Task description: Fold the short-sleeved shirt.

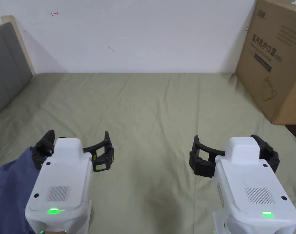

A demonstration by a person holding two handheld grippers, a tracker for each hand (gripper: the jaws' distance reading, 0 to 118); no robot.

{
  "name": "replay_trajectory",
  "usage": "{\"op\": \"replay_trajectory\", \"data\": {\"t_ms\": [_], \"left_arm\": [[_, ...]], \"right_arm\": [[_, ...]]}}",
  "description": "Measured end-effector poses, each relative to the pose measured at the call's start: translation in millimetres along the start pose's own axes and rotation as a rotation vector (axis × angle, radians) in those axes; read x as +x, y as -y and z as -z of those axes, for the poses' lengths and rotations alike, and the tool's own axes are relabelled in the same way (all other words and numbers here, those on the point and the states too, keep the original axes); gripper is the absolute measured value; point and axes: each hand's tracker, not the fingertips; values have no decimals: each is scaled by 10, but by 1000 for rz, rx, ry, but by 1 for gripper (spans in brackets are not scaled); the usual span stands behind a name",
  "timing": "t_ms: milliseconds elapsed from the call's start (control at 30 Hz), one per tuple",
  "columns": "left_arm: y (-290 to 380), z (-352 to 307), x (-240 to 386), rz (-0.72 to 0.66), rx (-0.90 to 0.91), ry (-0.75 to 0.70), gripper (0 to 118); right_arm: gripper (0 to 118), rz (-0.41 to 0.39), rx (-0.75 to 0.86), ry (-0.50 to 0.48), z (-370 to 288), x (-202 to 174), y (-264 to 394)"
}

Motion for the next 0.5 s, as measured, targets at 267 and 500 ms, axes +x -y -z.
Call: {"op": "replay_trajectory", "data": {"t_ms": [267,500], "left_arm": [[52,11,-1,-41,-36,13,118],[52,1,-61,-70,-21,10,118]], "right_arm": [[117,-26,14,2,-53,-82,13],[117,-33,19,-6,-60,-88,-35]]}}
